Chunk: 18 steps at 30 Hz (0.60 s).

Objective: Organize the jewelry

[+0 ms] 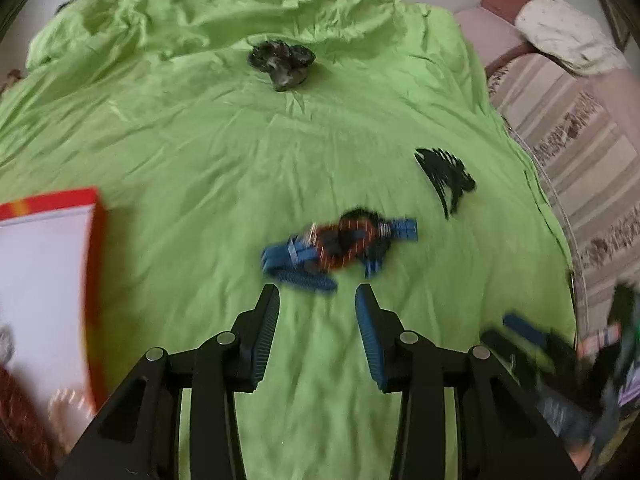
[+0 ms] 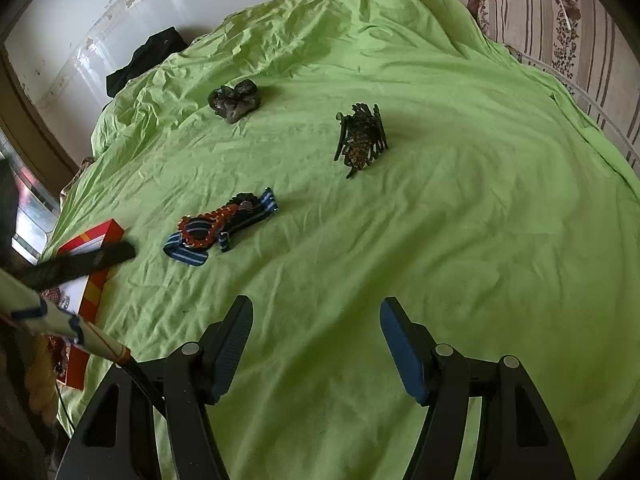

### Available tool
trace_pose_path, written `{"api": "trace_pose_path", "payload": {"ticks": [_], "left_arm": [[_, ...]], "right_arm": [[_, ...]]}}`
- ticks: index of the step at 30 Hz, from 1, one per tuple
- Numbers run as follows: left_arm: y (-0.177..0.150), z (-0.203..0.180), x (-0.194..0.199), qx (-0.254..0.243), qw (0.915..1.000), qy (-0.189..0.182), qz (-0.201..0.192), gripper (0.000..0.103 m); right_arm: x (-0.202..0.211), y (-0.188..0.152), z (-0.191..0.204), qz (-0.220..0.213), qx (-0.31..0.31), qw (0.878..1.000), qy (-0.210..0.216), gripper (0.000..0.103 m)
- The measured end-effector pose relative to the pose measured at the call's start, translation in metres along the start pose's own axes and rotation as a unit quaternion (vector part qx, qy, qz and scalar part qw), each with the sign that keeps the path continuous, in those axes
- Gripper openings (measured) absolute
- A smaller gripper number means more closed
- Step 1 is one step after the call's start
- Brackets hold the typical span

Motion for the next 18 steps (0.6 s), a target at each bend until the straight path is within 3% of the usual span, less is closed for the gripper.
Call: {"api": "trace_pose_path", "payload": {"ticks": [4, 6, 8, 9, 18], "left_arm": [[0.025, -0.005, -0.038, 0.019, 0.9985, -0.037, 0.036, 0.039], [0.028, -0.008, -0.048, 0.017, 0.9987, -0.025, 0.042, 0.039], [0.029, -0.009, -0.05, 0.013, 0.9992, 0.001, 0.037, 0.021], [0.029, -0.009, -0.049, 0.013, 0.9992, 0.002, 0.038, 0.0], [-0.007, 0.036, 0.01, 0.063, 0.9979, 0.004, -0.012, 0.0]], "right_arm": [[-0.006, 0.0, -0.003, 0.005, -0.003, 1.0, 0.006, 0.071], [-0.008, -0.001, -0.004, 0.006, -0.004, 1.0, 0.007, 0.071], [-0.008, -0.001, -0.005, 0.006, -0.002, 1.0, 0.004, 0.071], [-0.01, -0.002, -0.006, 0.007, -0.002, 1.0, 0.002, 0.071], [-0.004, -0.011, -0.012, 0.005, -0.008, 1.0, -0.002, 0.071]]}}
Point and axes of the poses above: each gripper's, at about its wrist camera, not at the fingertips, and x roughly against the way its jaws point, z to its left, y to its top, the point moved 7 cm from there along -x, roughly the way its jaws point, and after that the axes turned 12 degrees about z, right-handed, at the moved point
